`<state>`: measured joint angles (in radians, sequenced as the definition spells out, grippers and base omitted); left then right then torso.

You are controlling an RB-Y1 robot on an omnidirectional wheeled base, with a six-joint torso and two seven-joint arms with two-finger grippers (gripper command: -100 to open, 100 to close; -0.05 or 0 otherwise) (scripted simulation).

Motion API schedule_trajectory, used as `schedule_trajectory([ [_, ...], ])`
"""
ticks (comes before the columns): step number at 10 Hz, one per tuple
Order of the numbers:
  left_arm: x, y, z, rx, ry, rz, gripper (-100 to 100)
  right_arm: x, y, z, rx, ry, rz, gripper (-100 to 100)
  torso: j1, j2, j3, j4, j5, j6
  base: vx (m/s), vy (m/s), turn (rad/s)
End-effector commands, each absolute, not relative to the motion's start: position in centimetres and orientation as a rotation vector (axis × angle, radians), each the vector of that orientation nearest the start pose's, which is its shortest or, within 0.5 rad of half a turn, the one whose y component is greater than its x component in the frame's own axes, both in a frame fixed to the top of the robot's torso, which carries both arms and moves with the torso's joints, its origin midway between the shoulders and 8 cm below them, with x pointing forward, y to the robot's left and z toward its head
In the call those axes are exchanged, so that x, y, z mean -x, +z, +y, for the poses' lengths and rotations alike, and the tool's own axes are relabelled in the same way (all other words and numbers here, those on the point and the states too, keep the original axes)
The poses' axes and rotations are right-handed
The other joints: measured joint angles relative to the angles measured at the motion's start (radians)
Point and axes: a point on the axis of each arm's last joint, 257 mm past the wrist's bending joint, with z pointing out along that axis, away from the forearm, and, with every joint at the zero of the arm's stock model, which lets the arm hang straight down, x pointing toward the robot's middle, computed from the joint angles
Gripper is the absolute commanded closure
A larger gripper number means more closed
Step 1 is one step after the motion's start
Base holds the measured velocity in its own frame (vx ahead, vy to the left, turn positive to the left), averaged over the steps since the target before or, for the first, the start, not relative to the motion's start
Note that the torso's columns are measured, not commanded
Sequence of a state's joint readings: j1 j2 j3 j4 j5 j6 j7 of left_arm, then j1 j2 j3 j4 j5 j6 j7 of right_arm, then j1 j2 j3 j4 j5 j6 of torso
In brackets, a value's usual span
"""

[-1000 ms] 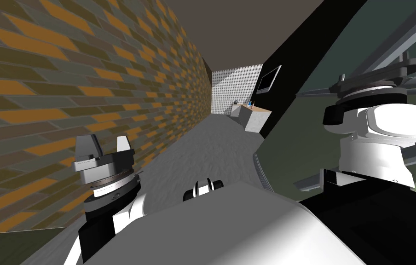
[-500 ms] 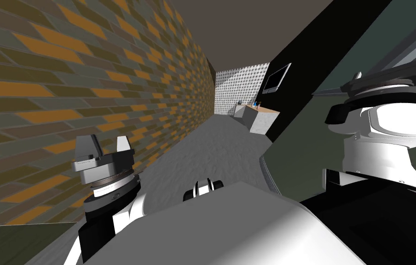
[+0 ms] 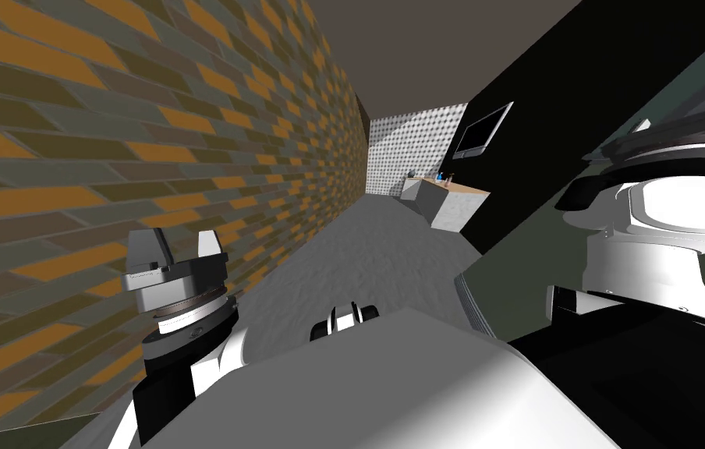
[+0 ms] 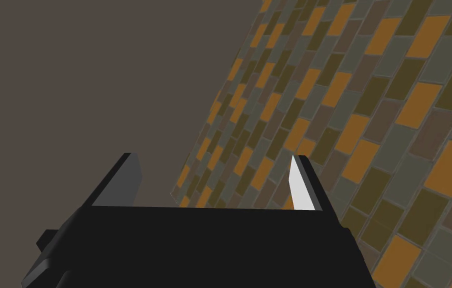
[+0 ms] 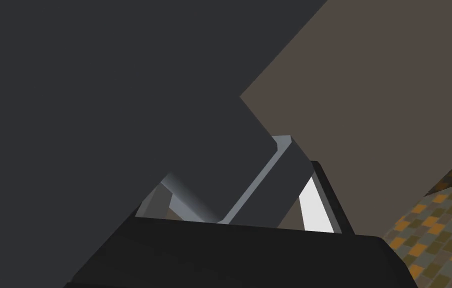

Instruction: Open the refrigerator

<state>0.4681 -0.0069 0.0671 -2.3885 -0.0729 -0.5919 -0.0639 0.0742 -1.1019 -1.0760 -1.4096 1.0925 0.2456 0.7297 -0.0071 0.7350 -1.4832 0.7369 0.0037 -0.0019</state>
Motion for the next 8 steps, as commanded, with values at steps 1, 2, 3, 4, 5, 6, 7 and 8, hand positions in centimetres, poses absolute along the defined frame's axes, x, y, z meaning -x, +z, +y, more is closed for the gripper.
schedule_trajectory([
  [1, -30.1, 9.5, 27.5, 0.403, -1.183, 0.502, 0, -17.9, 31.6, -82.5, -0.237, -1.865, 0.916, 100, -0.005, 0.006, 0.003, 0.003, 0.002, 0.001, 0.32, 0.046, 0.055],
  [2, -30.1, 9.5, 27.5, 0.403, -1.183, 0.502, 0, -17.0, 31.6, -83.0, -0.258, -1.905, 0.919, 100, -0.005, 0.002, 0.0, 0.002, 0.002, 0.002, 0.361, 0.038, 0.033],
  [3, -30.1, 9.5, 27.5, 0.403, -1.183, 0.502, 0, -16.0, 31.6, -83.4, -0.279, -1.945, 0.922, 100, -0.006, -0.001, -0.003, 0.001, 0.002, 0.002, 0.39, 0.089, 0.038],
  [4, -30.1, 9.5, 27.5, 0.403, -1.183, 0.502, 0, -15.0, 31.5, -83.9, -0.301, -1.984, 0.926, 100, 0.0, -0.004, -0.002, -0.001, 0.0, 0.001, 0.383, 0.089, 0.039],
  [5, -30.1, 9.5, 27.5, 0.403, -1.183, 0.502, 0, -15.5, 31.3, -83.8, -0.291, -1.954, 0.927, 100, 0.005, -0.002, 0.001, -0.001, -0.001, 0.001, 0.167, 0.024, -0.013],
  [6, -30.1, 9.5, 27.5, 0.403, -1.183, 0.502, 0, -14.0, 31.4, -84.2, -0.324, -2.004, 0.925, 100, 0.007, 0.01, 0.01, 0.002, -0.003, 0.0, 0.132, -0.006, 0.035],
  [7, -30.1, 9.5, 27.5, 0.403, -1.183, 0.502, 0, -13.0, 31.5, -84.4, -0.346, -2.046, 0.924, 100, 0.005, 0.013, 0.013, 0.004, -0.002, 0.002, 0.269, -0.046, 0.059],
  [8, -30.1, 9.5, 27.5, 0.403, -1.183, 0.502, 0, -13.0, 31.5, -84.4, -0.346, -2.046, 0.924, 100, 0.003, 0.006, 0.007, 0.003, -0.001, 0.004, 0.244, -0.039, 0.009],
])
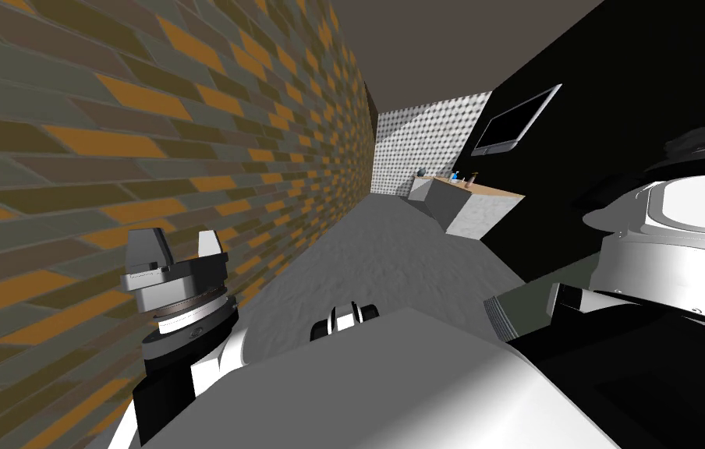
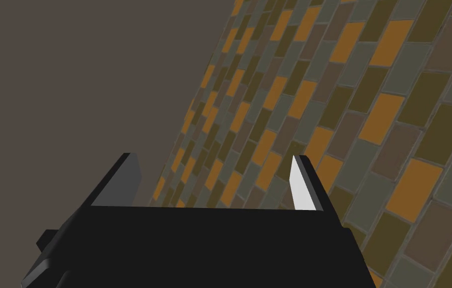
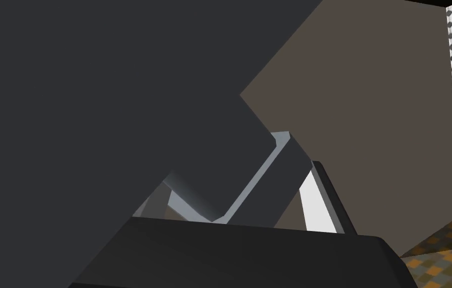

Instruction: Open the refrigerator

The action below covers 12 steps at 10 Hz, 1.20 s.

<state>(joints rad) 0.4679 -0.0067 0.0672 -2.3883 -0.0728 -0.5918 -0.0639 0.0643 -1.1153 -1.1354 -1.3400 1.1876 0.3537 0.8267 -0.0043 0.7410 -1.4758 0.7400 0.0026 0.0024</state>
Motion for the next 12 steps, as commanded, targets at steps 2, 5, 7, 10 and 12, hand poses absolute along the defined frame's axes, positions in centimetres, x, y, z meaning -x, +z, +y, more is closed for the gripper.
schedule_trajectory([
  [2, -30.1, 9.5, 27.5, 0.403, -1.183, 0.502, 0, -11.9, 31.5, -84.6, -0.369, -2.088, 0.923, 100, -0.003, -0.005, -0.006, -0.002, 0.001, 0.0, 0.253, -0.037, 0.012],
  [5, -30.1, 9.5, 27.5, 0.403, -1.183, 0.503, 0, -9.7, 31.6, -84.9, -0.416, -2.17, 0.921, 100, -0.013, -0.001, -0.007, 0.001, 0.004, 0.002, 0.254, -0.077, 0.039],
  [7, -30.1, 9.5, 27.5, 0.403, -1.183, 0.503, 0, -7.5, 31.5, -85.0, -0.465, -2.251, 0.919, 100, -0.009, 0.004, -0.003, 0.001, 0.003, 0.001, 0.281, -0.04, 0.028],
  [10, -30.1, 9.5, 27.5, 0.403, -1.183, 0.502, 0, -7.4, 32.7, -85.7, -0.47, -2.245, 0.928, -100, 0.0, 0.01, 0.005, 0.003, 0.001, 0.0, 0.107, -0.018, 0.018],
  [12, -30.1, 9.5, 27.5, 0.403, -1.183, 0.502, 0, -7.4, 33.8, -85.9, -0.47, -2.245, 0.927, -100, 0.008, 0.013, 0.009, 0.006, 0.003, 0.005, -0.021, 0.044, 0.013],
])
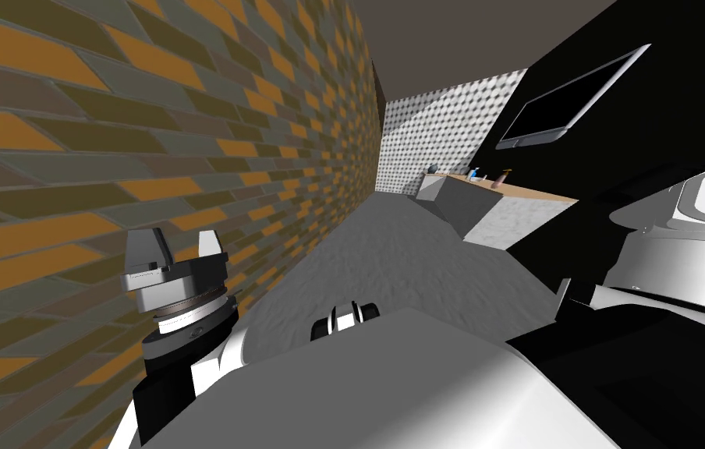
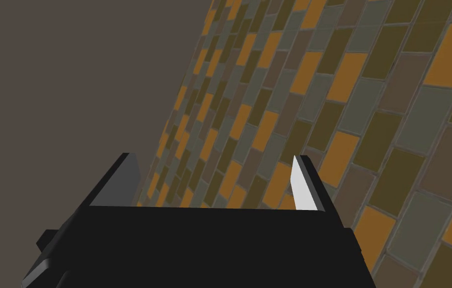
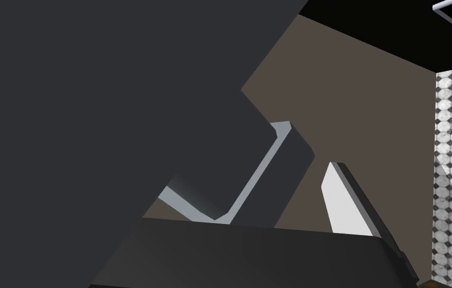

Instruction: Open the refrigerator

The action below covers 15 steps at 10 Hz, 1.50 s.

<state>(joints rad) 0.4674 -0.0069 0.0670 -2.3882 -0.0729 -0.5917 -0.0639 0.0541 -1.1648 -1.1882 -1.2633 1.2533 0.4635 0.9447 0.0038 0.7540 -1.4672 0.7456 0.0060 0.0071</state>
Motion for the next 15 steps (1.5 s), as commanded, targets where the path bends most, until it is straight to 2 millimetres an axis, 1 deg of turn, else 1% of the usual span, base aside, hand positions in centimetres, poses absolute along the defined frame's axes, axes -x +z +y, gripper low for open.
schedule_trajectory([
  [1, -30.1, 9.5, 27.5, 0.403, -1.183, 0.502, 0, -7.3, 34.4, -86.0, -0.469, -2.245, 0.926, -100, -0.001, -0.002, -0.003, 0.0, 0.002, 0.001, -0.009, 0.04, 0.01],
  [4, -30.1, 9.5, 27.5, 0.403, -1.183, 0.502, 0, -7.3, 35.0, -86.0, -0.469, -2.245, 0.926, -100, -0.002, -0.003, -0.008, 0.001, 0.011, 0.003, 0.001, 0.021, 0.009],
  [5, -30.1, 9.5, 27.5, 0.403, -1.183, 0.502, 0, -7.2, 35.6, -86.1, -0.469, -2.245, 0.925, -100, -0.001, -0.001, -0.007, 0.002, 0.013, 0.004, 0.01, 0.001, 0.005],
  [6, -30.1, 9.5, 27.5, 0.403, -1.183, 0.502, 0, -7.2, 35.6, -86.1, -0.469, -2.245, 0.925, -100, 0.0, 0.0, -0.006, 0.003, 0.014, 0.004, 0.005, 0.003, 0.002],
  [7, -30.1, 9.5, 27.5, 0.403, -1.183, 0.502, 0, -7.2, 36.2, -86.2, -0.469, -2.245, 0.924, -100, 0.001, 0.003, -0.005, 0.004, 0.015, 0.006, 0.001, 0.014, 0.009],
  [8, -30.1, 9.5, 27.5, 0.403, -1.183, 0.502, 0, -7.2, 36.2, -86.2, -0.469, -2.245, 0.924, -100, 0.002, 0.004, -0.004, 0.005, 0.016, 0.006, 0.006, 0.007, 0.002],
  [9, -30.1, 9.5, 27.5, 0.403, -1.183, 0.502, 0, -7.1, 36.8, -86.2, -0.469, -2.245, 0.923, -100, 0.003, 0.005, -0.003, 0.005, 0.016, 0.006, 0.006, 0.019, 0.001],
  [10, -30.1, 9.5, 27.5, 0.403, -1.183, 0.502, 0, -7.1, 36.8, -86.2, -0.469, -2.245, 0.923, -100, 0.004, 0.006, -0.004, 0.006, 0.019, 0.007, 0.005, 0.011, 0.019],
  [11, -30.1, 9.5, 27.5, 0.403, -1.183, 0.502, 0, -7.4, 34.8, -87.3, -0.469, -2.242, 0.971, -100, 0.004, 0.007, -0.004, 0.007, 0.02, 0.008, 0.017, 0.008, 0.049],
  [12, -30.1, 9.5, 27.5, 0.403, -1.183, 0.502, 0, -7.5, 34.3, -87.6, -0.468, -2.24, 0.984, 0, 0.006, 0.003, -0.002, 0.004, 0.014, 0.004, 0.016, 0.011, 0.043],
  [15, -30.1, 9.5, 27.5, 0.403, -1.183, 0.502, 0, -7.7, 32.9, -88.2, -0.469, -2.234, 1.016, 0, 0.002, -0.011, -0.008, -0.004, 0.003, -0.003, 0.004, 0.012, 0.02],
])
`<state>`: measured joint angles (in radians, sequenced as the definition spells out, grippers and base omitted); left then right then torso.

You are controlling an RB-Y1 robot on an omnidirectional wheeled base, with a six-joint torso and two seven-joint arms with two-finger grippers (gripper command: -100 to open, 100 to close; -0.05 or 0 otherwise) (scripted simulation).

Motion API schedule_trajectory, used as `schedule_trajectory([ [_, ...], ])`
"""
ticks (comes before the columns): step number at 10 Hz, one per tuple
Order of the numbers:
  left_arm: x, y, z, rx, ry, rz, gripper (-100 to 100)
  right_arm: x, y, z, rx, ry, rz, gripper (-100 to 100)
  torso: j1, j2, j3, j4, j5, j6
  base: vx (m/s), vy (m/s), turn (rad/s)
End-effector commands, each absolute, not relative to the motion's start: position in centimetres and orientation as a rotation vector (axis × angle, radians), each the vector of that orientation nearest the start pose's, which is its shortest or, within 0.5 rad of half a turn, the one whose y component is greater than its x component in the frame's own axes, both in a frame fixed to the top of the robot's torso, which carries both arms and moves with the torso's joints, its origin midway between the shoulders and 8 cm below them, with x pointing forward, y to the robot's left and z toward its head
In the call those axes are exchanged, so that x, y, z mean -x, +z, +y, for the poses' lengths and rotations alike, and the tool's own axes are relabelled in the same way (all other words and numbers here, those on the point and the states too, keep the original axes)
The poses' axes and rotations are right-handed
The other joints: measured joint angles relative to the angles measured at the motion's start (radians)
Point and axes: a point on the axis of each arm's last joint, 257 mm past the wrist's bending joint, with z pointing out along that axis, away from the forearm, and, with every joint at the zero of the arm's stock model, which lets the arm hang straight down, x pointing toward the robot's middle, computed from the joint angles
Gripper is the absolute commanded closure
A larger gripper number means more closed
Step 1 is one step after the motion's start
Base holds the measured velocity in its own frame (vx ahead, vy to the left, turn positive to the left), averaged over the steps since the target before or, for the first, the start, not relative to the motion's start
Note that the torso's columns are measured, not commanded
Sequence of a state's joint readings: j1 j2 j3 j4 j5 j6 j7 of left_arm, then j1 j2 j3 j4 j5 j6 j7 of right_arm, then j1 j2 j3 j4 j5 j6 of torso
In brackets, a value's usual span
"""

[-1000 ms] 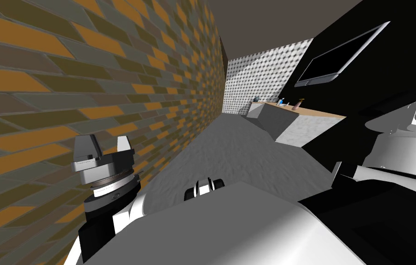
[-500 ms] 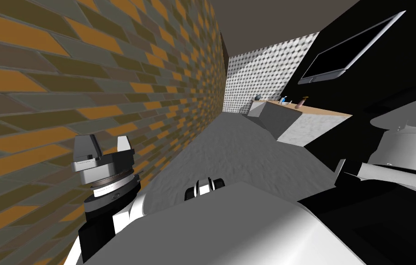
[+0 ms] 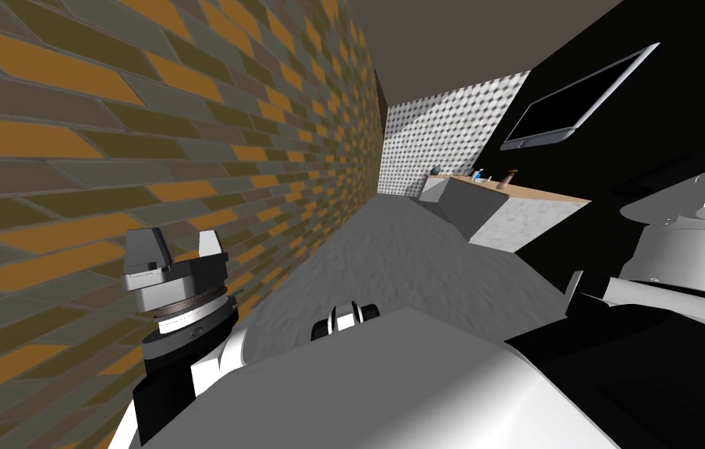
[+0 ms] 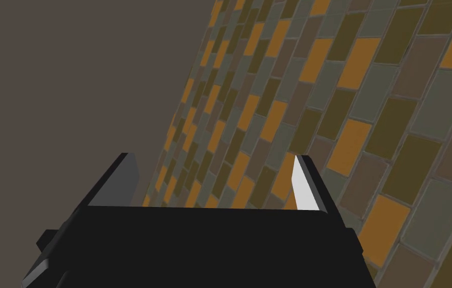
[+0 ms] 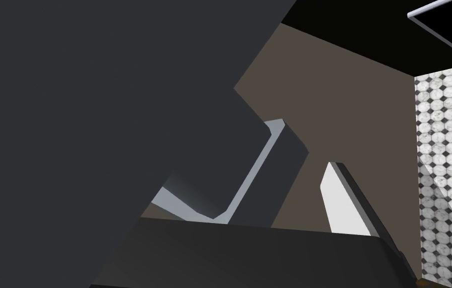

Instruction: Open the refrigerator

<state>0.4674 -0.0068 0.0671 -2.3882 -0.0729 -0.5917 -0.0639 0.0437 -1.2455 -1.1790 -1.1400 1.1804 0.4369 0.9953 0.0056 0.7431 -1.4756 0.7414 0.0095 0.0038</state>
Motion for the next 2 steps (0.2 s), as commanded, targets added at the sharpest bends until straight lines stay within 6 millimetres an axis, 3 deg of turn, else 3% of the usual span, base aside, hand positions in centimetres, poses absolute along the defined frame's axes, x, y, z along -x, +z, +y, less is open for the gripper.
schedule_trajectory([
  [1, -30.07, 9.53, 27.52, 0.403, -1.183, 0.502, 0, -7.75, 32.55, -88.37, -0.47, -2.232, 1.023, 0, -0.001, -0.003, -0.001, -0.001, -0.002, -0.001, -0.001, 0.007, 0.004],
  [2, -30.07, 9.53, 27.52, 0.403, -1.183, 0.502, 0, -7.75, 32.31, -88.48, -0.472, -2.231, 1.028, 0, -0.002, -0.004, -0.002, -0.002, -0.004, -0.003, 0.0, 0.0, 0.0],
])
